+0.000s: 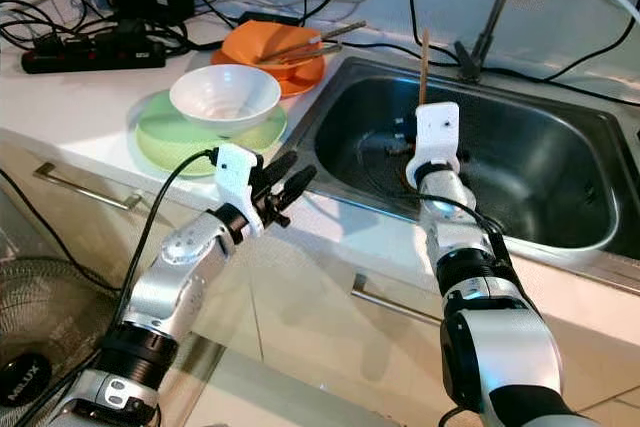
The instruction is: Kitchen organization
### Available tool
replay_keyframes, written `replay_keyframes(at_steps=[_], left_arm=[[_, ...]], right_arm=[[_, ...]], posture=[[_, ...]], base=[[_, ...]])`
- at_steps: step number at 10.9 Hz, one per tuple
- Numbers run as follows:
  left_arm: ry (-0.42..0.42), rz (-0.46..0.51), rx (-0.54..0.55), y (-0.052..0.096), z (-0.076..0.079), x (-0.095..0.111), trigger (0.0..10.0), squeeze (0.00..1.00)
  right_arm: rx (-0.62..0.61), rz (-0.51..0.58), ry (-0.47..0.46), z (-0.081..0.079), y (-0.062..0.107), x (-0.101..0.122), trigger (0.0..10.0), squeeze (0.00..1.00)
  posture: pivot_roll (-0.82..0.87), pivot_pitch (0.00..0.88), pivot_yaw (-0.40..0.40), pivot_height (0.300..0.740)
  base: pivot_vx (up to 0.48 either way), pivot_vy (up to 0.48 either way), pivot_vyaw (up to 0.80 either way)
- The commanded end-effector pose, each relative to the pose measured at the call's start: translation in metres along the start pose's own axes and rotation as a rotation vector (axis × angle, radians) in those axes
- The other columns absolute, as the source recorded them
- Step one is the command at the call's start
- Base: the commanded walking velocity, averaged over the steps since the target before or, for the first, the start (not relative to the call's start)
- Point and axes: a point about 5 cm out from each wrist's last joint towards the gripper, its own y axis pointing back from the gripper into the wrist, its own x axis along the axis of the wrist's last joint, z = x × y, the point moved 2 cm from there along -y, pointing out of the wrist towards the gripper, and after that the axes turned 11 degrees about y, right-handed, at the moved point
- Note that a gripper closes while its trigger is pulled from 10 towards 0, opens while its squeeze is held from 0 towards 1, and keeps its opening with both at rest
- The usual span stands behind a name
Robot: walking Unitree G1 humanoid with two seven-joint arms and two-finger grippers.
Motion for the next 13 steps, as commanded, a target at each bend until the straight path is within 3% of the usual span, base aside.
replay_keyframes(at_steps=[1, 9, 10, 12, 13], left_arm=[[-0.005, -0.033, 0.0, 0.003, 0.0, -0.011, 10.0, 0.0], [-0.049, -0.093, -0.028, 0.008, 0.003, -0.027, 10.0, 0.0], [-0.052, -0.096, -0.032, 0.008, 0.004, -0.028, 10.0, 0.0], [-0.055, -0.099, -0.033, 0.008, 0.004, -0.028, 10.0, 0.0], [-0.057, -0.102, -0.035, 0.008, 0.003, -0.028, 10.0, 0.0]], right_arm=[[-0.012, -0.009, -0.01, 0.0, -0.002, 0.001, 10.0, 0.0], [0.019, -0.14, -0.029, -0.012, 0.008, -0.029, 10.0, 0.0], [0.025, -0.15, -0.035, -0.014, 0.009, -0.032, 10.0, 0.97], [0.033, -0.154, -0.034, -0.016, 0.009, -0.032, 10.0, 0.98], [0.036, -0.159, -0.029, -0.017, 0.01, -0.033, 10.0, 0.91]], posture=[[0.21, 0.018, -0.029, 0.74], [0.22, 0.0, -0.033, 0.74], [0.22, 0.0, -0.033, 0.74], [0.22, 0.0, -0.034, 0.74], [0.23, 0.0, -0.034, 0.74]], base=[[0.0, 0.0, 0.0], [0.0, 0.0, 0.0], [0.0, 0.0, 0.0], [0.0, 0.0, 0.0], [0.0, 0.0, 0.0]])
